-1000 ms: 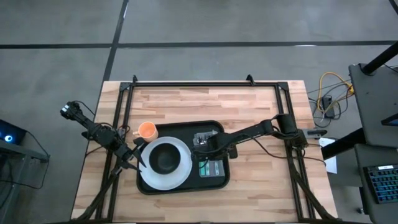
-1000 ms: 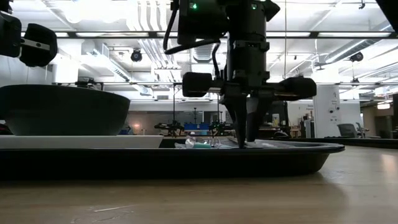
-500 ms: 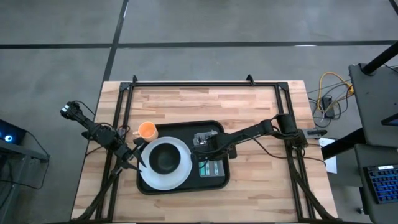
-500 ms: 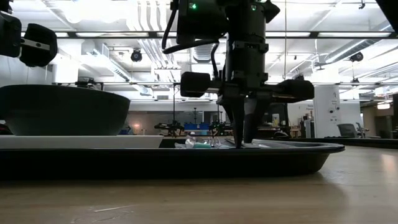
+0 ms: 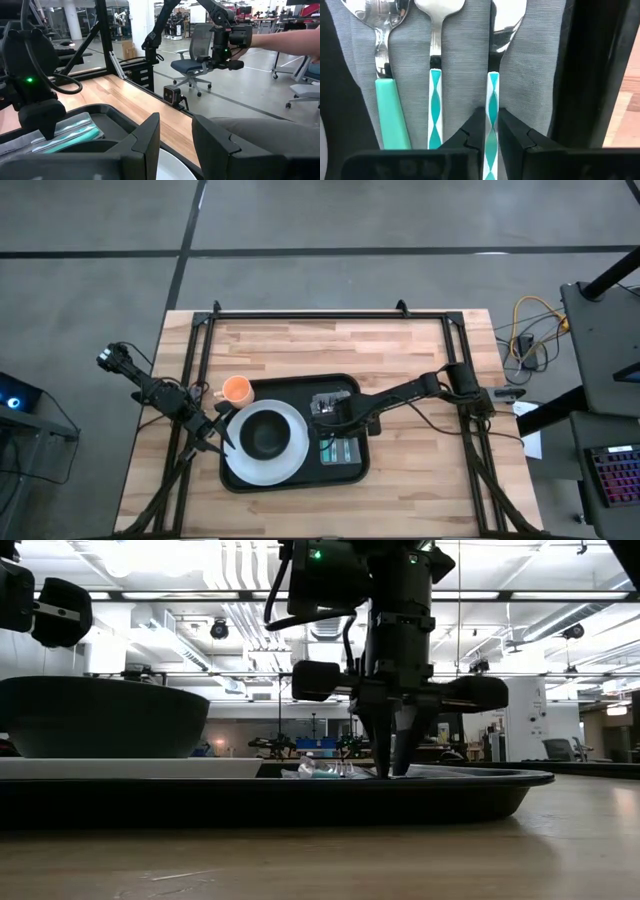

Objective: Set up tray
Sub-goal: Put the white patterned knife on the gray napkin to the right of the white patterned fork, then return to Home Position

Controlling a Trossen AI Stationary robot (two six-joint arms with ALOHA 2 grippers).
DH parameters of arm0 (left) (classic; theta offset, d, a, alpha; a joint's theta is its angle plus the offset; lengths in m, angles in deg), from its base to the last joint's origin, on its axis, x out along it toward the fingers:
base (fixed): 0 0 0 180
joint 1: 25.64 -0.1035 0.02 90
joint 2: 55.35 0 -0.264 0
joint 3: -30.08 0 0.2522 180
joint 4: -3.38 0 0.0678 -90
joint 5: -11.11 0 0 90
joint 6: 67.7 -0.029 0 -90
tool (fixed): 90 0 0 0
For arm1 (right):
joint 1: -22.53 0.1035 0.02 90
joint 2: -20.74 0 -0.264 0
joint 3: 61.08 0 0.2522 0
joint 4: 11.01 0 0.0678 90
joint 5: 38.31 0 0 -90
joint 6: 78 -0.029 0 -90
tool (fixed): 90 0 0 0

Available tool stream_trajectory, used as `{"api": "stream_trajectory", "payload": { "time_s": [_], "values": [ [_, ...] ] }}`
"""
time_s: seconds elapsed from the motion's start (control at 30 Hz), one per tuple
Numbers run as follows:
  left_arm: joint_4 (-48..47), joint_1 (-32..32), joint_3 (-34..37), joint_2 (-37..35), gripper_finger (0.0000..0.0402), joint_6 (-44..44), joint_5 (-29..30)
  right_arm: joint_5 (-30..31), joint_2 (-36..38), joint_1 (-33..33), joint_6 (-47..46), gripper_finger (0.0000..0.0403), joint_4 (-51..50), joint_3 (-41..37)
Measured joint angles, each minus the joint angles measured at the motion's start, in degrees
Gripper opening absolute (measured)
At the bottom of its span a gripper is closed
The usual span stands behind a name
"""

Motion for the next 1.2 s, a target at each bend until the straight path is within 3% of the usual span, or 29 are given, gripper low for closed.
{"api": "stream_trajectory", "payload": {
  "time_s": [0.2,0.4,0.87,1.2],
  "values": [
    [-0.01,0.0,0.0,0.0,0.0096,0.0,0.0,0.02,0.04,-0.01,-0.49,0.0075,0.58,-0.43],
    [0.0,0.02,0.01,0.0,0.0096,0.0,-0.01,0.02,0.03,0.01,-0.01,0.0089,0.37,0.07],
    [-0.01,0.0,0.02,0.0,0.0096,0.0,0.02,0.09,0.7,-0.01,9.21,0.0064,-0.82,4.98],
    [-0.01,0.02,0.01,-0.02,0.0096,0.0,0.01,-0.04,0.7,0.01,8.93,0.0057,-0.25,7.74]
  ]
}}
